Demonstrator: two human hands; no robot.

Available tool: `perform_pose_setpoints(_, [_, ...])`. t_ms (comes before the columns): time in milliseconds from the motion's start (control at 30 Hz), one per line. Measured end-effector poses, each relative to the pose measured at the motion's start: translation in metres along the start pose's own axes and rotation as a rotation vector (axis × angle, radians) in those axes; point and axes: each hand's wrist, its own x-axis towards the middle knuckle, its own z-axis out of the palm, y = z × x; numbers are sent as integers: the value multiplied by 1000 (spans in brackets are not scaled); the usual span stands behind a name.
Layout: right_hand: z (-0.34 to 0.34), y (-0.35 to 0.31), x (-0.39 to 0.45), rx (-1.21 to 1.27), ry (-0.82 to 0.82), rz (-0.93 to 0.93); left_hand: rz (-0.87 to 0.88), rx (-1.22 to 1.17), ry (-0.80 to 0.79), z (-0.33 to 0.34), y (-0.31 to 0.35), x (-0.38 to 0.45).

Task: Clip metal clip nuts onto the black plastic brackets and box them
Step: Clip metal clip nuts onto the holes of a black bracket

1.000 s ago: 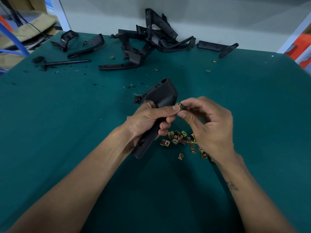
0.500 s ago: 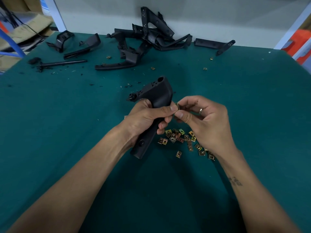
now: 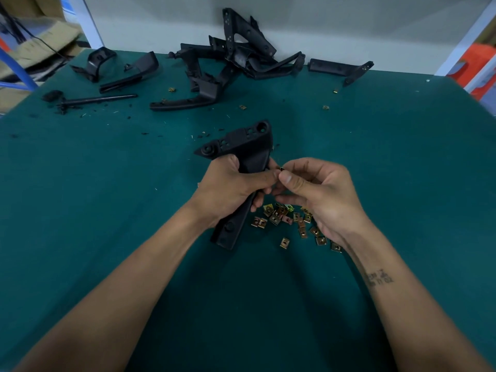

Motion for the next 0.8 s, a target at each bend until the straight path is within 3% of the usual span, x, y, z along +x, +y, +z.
perform_pose_setpoints(267, [-3, -1, 2, 114, 8, 107, 32, 151, 113, 6, -9, -1])
perform_pose_setpoints(500, [4, 15, 0, -349, 148, -247, 14, 150, 160, 4, -8, 2])
perform_pose_setpoints(667, [-4, 8, 5, -63, 264, -278, -73, 143, 92, 3, -6, 0])
perform_pose_setpoints(800, [-10, -1, 7, 59, 292, -316, -146, 67, -81, 7, -7, -3])
